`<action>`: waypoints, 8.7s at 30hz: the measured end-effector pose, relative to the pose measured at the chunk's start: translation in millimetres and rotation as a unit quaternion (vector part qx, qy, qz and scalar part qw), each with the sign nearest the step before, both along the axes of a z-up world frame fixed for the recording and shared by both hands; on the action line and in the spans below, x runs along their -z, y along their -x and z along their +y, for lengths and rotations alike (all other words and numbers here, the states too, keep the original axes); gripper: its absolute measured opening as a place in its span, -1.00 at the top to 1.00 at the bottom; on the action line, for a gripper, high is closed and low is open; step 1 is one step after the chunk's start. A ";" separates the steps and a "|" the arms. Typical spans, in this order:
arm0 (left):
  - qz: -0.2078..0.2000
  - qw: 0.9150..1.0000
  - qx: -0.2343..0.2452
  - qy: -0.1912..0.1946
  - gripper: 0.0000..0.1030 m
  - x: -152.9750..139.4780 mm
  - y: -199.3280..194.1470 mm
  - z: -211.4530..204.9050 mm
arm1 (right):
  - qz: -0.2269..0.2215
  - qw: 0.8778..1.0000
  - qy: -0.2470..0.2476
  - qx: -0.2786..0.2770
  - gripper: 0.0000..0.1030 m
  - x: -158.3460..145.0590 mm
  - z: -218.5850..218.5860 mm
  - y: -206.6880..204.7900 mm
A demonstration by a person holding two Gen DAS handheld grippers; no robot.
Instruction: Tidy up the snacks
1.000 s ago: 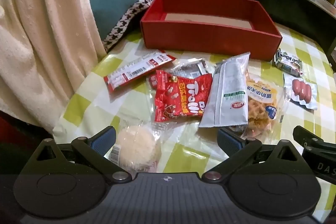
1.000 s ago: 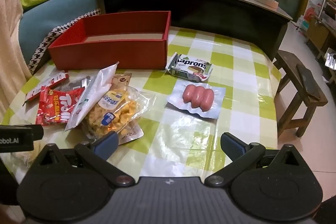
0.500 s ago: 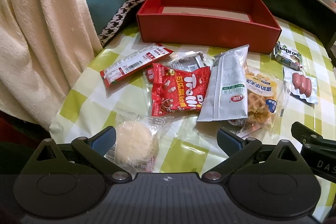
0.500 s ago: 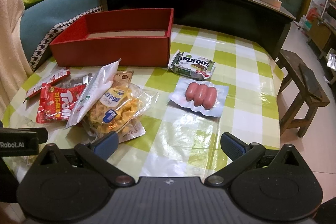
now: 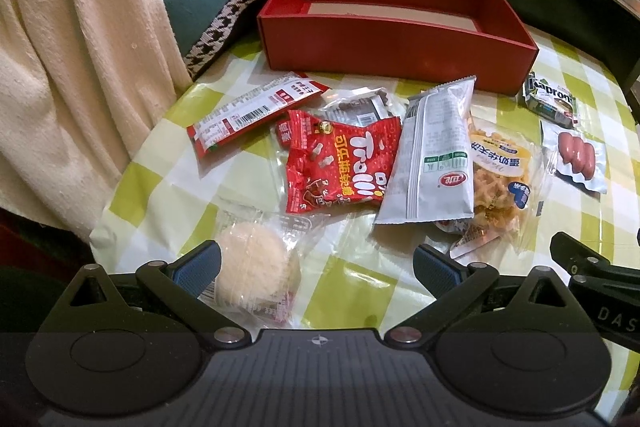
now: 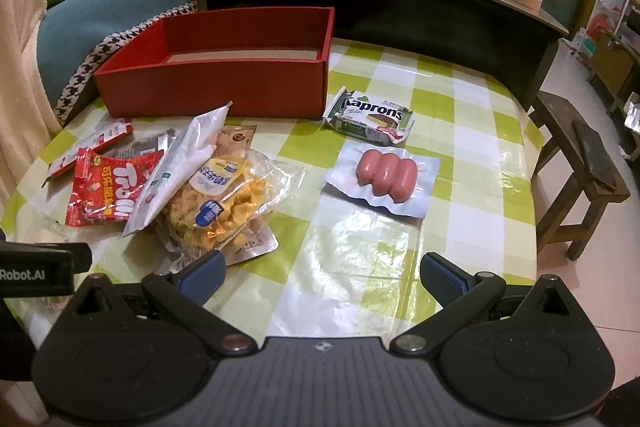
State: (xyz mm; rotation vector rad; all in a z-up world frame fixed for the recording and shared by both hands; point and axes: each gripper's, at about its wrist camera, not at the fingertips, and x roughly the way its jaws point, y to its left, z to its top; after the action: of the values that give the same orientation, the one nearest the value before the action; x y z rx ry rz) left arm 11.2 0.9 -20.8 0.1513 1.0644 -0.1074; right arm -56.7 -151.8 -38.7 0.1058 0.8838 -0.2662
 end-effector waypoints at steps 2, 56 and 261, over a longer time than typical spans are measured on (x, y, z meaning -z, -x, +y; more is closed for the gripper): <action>0.001 1.000 0.002 -0.001 -1.00 0.4 0.3 -0.1 | 0.000 1.000 0.000 -0.001 -1.00 0.1 0.1 -0.3; 0.015 1.000 0.011 0.000 -1.00 6.7 2.2 -2.2 | 0.012 1.000 -0.008 -0.012 -1.00 4.5 2.8 -4.1; 0.022 0.996 -0.034 0.079 -0.69 -18.4 -258.3 -59.2 | -0.001 0.993 -0.046 -0.105 0.07 -26.7 -56.5 -270.7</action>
State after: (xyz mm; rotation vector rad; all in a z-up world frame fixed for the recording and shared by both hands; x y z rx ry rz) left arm 269.5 -58.3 -2.4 -0.0303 1.0994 -0.1331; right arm 214.0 -208.2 -12.0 0.0990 0.8970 -0.0294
